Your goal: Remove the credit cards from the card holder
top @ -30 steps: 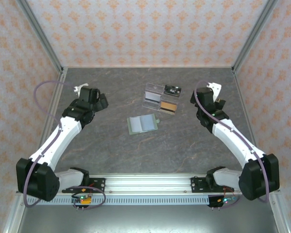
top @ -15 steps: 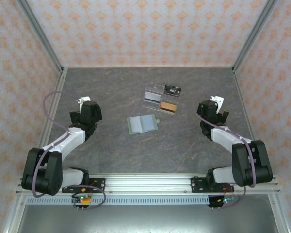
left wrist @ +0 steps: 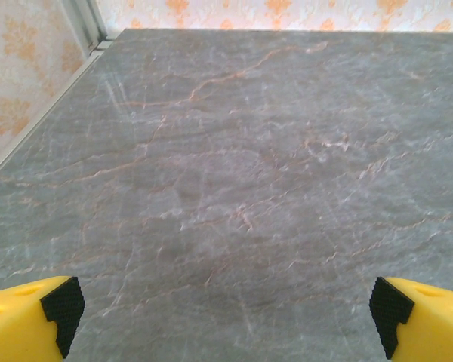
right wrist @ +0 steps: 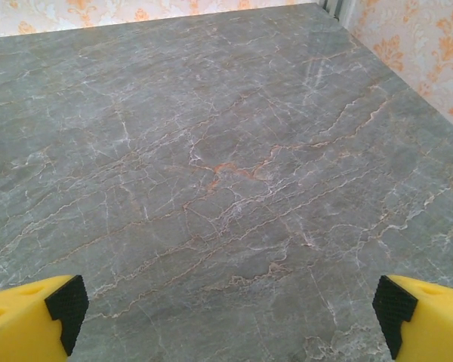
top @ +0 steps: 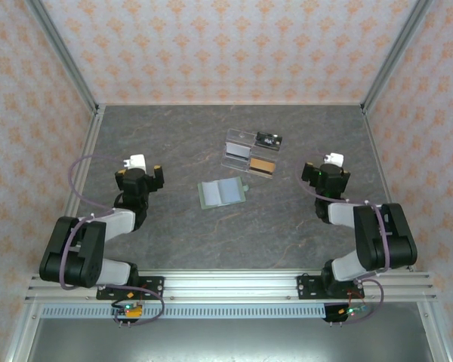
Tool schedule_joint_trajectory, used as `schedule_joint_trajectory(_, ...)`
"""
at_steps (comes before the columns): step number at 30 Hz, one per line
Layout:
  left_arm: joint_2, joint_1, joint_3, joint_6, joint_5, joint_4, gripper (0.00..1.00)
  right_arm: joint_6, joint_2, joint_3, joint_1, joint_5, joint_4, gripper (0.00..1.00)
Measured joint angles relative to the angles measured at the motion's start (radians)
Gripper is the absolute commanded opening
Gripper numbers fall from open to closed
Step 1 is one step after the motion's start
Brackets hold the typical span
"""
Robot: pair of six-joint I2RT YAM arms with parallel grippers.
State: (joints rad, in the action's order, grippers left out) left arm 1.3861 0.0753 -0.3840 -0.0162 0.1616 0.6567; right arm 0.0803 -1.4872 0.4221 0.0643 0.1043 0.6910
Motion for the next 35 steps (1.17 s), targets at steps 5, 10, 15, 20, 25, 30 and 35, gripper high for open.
schedule_joint_trajectory(5,0.084,-0.006,0.0,0.0,-0.01,0.059,1.0,0.0,-0.027,-0.026,-0.002,-0.04,0.051,0.99)
schedule_joint_trajectory(10,0.109,-0.006,-0.002,0.0,-0.01,0.066,1.0,-0.002,-0.027,-0.025,-0.003,-0.043,0.065,0.99)
schedule_joint_trajectory(15,0.109,-0.006,-0.011,0.0,-0.009,0.071,1.0,-0.009,-0.028,-0.018,-0.009,-0.042,0.065,0.99)
schedule_joint_trajectory(20,0.109,-0.006,-0.013,0.0,-0.01,0.071,1.0,-0.01,-0.028,-0.018,-0.009,-0.042,0.065,0.99)
schedule_joint_trajectory(25,0.109,-0.006,-0.013,0.0,-0.009,0.071,1.0,-0.013,-0.028,-0.018,-0.009,-0.042,0.065,0.99)
schedule_joint_trajectory(30,0.109,-0.006,-0.014,0.0,-0.01,0.071,1.0,-0.013,-0.028,-0.018,-0.009,-0.042,0.065,0.99)
schedule_joint_trajectory(35,0.109,-0.006,-0.016,0.0,-0.015,0.071,1.0,-0.013,-0.028,-0.018,-0.009,-0.042,0.066,0.99)
